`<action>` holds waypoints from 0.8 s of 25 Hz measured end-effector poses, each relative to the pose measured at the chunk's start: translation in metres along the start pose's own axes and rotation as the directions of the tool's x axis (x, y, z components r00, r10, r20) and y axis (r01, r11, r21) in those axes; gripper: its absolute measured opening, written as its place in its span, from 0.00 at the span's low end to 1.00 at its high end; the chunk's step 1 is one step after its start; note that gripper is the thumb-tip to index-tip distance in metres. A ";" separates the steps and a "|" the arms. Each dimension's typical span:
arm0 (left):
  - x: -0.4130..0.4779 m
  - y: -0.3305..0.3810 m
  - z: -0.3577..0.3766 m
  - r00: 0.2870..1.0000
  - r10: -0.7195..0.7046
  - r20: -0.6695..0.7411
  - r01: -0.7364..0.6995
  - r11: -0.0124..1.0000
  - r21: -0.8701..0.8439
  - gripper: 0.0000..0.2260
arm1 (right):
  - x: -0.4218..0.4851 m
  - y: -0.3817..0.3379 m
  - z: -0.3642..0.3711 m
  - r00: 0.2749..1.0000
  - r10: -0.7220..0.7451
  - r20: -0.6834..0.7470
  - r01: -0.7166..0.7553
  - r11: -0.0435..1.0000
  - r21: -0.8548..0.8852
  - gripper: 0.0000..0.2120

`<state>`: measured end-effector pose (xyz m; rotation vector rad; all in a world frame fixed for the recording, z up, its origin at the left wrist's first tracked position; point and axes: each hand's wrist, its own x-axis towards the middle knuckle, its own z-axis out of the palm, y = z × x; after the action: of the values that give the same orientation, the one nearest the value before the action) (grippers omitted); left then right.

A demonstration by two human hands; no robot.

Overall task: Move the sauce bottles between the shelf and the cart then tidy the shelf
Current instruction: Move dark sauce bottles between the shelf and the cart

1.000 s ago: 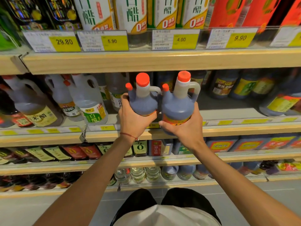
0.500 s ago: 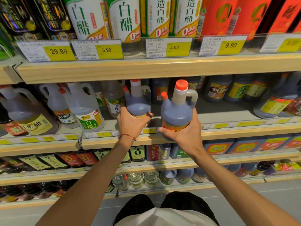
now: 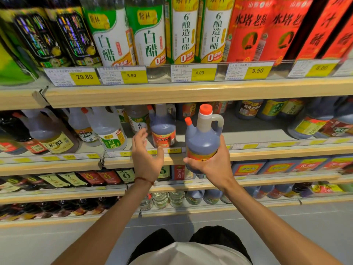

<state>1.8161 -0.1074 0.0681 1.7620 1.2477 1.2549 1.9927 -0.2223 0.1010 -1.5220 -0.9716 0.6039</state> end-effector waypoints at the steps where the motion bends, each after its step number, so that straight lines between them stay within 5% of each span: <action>1: -0.008 0.009 -0.009 0.995 -0.010 0.102 0.017 0.997 -0.072 0.26 | -0.004 -0.005 0.000 1.000 0.022 0.014 -0.022 1.000 0.006 0.42; 2: -0.013 0.021 -0.017 0.959 -0.051 0.278 0.095 0.985 -0.145 0.24 | -0.008 -0.010 0.000 0.999 0.045 0.029 -0.045 0.999 0.010 0.42; 4: -0.020 0.040 -0.025 0.774 -0.144 0.616 0.313 0.934 -0.175 0.27 | -0.016 -0.021 0.001 0.992 0.103 0.073 -0.107 0.993 0.041 0.42; 6: -0.026 0.053 -0.029 0.650 -0.197 0.734 0.435 0.888 -0.147 0.27 | -0.023 -0.029 0.002 0.977 0.163 0.139 -0.174 0.982 0.068 0.41; 8: -0.026 0.058 -0.031 0.612 -0.191 0.767 0.438 0.890 -0.128 0.23 | -0.028 -0.037 0.001 0.945 0.223 0.239 -0.247 0.966 0.077 0.41; 12: -0.028 0.066 -0.033 0.599 -0.189 0.778 0.401 0.912 -0.087 0.20 | -0.019 -0.042 -0.021 0.807 0.287 0.516 -0.335 0.942 0.000 0.40; 16: -0.041 0.073 -0.015 0.635 -0.189 0.749 0.327 0.944 -0.039 0.13 | 0.000 -0.040 -0.052 0.669 0.249 0.700 -0.208 0.967 -0.145 0.37; 20: -0.052 0.085 0.013 0.733 -0.138 0.666 0.254 0.964 -0.080 0.21 | 0.010 -0.024 -0.079 0.792 0.082 0.604 0.077 0.970 -0.232 0.32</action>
<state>1.8514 -0.1856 0.1206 1.6718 0.8463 0.5028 2.0571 -0.2571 0.1413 -1.5690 -1.5898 1.0513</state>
